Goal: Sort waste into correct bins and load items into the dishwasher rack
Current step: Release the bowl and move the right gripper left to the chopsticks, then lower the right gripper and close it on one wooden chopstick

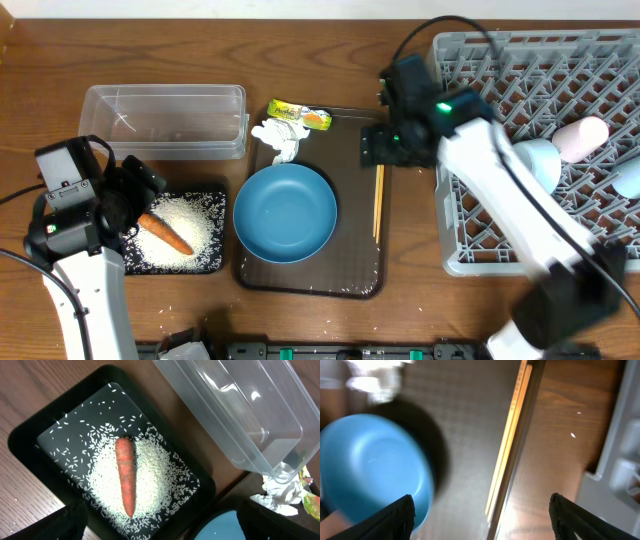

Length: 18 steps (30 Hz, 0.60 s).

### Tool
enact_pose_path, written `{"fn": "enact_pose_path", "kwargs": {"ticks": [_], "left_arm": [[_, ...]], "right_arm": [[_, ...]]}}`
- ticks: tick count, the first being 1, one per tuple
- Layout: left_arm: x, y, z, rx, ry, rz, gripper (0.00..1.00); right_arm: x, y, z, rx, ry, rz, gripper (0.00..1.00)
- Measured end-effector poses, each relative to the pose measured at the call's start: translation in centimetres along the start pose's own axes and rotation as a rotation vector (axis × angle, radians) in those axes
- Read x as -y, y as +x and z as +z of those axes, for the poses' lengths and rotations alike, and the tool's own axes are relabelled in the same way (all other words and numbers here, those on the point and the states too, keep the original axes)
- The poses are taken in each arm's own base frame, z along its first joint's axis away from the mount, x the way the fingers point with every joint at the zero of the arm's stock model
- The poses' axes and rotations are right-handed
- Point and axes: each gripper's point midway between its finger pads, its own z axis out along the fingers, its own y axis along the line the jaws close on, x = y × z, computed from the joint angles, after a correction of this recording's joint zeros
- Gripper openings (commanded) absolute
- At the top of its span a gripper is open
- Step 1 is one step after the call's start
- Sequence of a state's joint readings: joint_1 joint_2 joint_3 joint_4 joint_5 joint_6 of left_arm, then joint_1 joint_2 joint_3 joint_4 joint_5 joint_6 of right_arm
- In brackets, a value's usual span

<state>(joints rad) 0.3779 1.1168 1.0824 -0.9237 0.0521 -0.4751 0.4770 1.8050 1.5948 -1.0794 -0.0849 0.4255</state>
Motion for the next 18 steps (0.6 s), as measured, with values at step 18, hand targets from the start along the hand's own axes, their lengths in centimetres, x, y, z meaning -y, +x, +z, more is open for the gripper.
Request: {"fn": "enact_pose_path", "kwargs": {"ticks": [18], "left_arm": [[0.0,0.0,0.0,0.0,0.0,0.0,0.97]], "right_arm": [[1.0,0.8,11.6,-0.175,0.125,0.099,0.55]]}}
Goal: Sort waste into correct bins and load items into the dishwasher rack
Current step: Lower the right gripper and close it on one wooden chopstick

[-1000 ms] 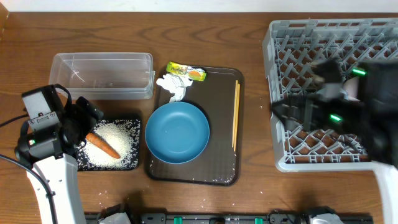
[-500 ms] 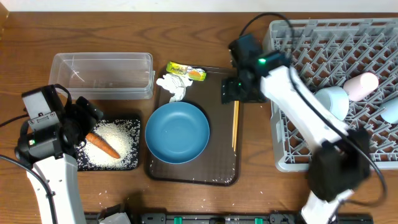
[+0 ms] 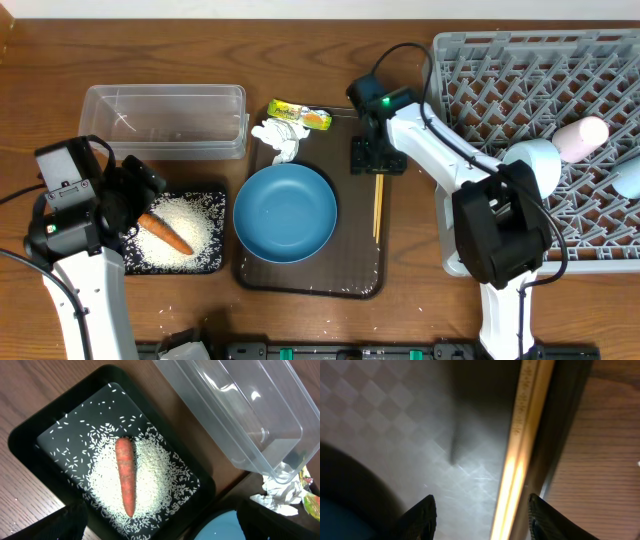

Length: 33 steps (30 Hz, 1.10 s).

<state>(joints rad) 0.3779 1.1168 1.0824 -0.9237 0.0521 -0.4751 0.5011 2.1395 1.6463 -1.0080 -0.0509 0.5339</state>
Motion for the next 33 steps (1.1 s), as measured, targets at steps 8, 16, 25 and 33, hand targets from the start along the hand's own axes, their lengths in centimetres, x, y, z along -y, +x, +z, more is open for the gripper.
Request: {"fn": "enact_pose_path", "kwargs": {"ticks": [8,16,25,33], "left_arm": [[-0.01,-0.01,0.0,0.0,0.0,0.0,0.97],[0.0,0.0,0.0,0.0,0.0,0.0,0.97],[0.0,0.0,0.0,0.0,0.0,0.0,0.97],[0.0,0.0,0.0,0.0,0.0,0.0,0.97]], "right_arm": [[-1.14,0.01,-0.12,0.041,0.025,0.03,0.57],[-0.76,-0.22,-0.15,0.059,0.05,0.059,0.58],[-0.69,-0.21,0.32,0.064,0.049,0.08,0.58],[-0.64,-0.29,0.6,0.072,0.048,0.092,0.59]]}}
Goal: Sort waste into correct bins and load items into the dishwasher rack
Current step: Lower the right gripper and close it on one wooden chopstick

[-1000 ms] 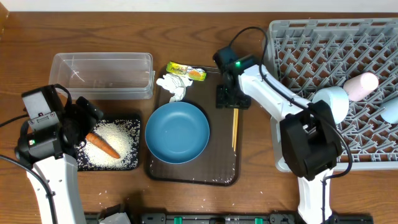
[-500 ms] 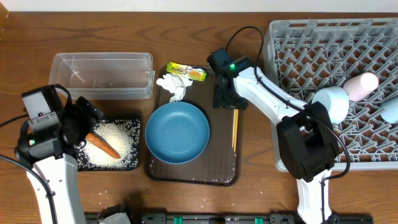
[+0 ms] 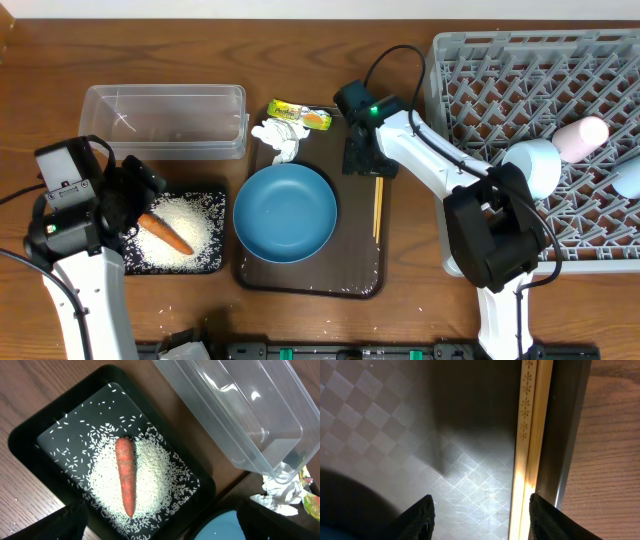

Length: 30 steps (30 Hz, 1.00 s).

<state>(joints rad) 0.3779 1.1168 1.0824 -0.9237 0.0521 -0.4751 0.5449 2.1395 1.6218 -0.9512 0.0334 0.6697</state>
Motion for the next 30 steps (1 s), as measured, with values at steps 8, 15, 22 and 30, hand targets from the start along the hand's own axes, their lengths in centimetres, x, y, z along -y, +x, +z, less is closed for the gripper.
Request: {"fn": "enact_pose_path", "kwargs": {"ticks": [8,15,22,30], "left_arm": [[0.0,0.0,0.0,0.0,0.0,0.0,0.97],[0.0,0.0,0.0,0.0,0.0,0.0,0.97],[0.0,0.0,0.0,0.0,0.0,0.0,0.97],[0.0,0.0,0.0,0.0,0.0,0.0,0.97]], "right_arm": [[-0.3,0.0,0.0,0.006,-0.005,-0.006,0.6],[-0.7,0.1,0.0,0.012,-0.009,-0.014,0.59],[-0.5,0.4,1.0,-0.008,0.006,-0.015,0.59],[-0.4,0.5,1.3,-0.012,0.015,-0.016,0.59]]}}
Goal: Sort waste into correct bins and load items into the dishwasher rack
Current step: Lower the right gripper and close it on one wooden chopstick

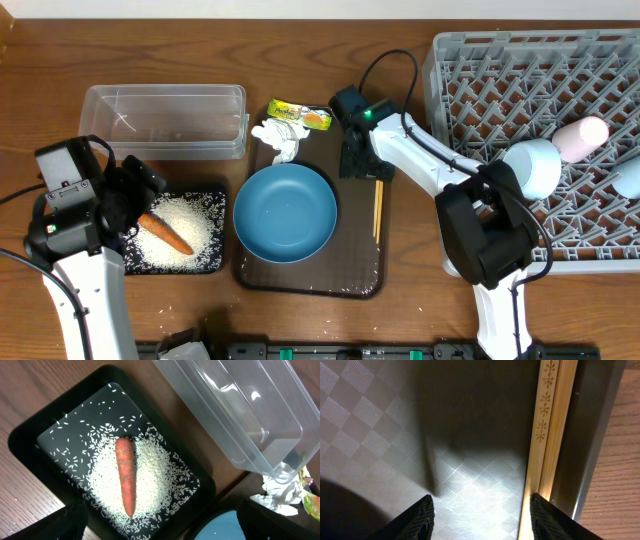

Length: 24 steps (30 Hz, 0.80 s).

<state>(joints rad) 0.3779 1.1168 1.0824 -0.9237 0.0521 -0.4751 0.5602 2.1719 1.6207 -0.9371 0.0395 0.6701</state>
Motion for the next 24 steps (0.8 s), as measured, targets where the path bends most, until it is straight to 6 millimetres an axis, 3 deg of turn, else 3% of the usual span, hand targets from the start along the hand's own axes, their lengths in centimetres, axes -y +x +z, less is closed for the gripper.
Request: {"fn": "enact_pose_path", "kwargs": {"ticks": [14,18,24], "left_arm": [[0.0,0.0,0.0,0.0,0.0,0.0,0.97],[0.0,0.0,0.0,0.0,0.0,0.0,0.97],[0.0,0.0,0.0,0.0,0.0,0.0,0.97]], "right_arm": [[0.43,0.37,0.67,-0.018,0.025,-0.002,0.57],[0.43,0.35,0.68,-0.017,0.026,-0.001,0.44],[0.33,0.14,0.7,-0.008,0.022,0.002,0.15]]}}
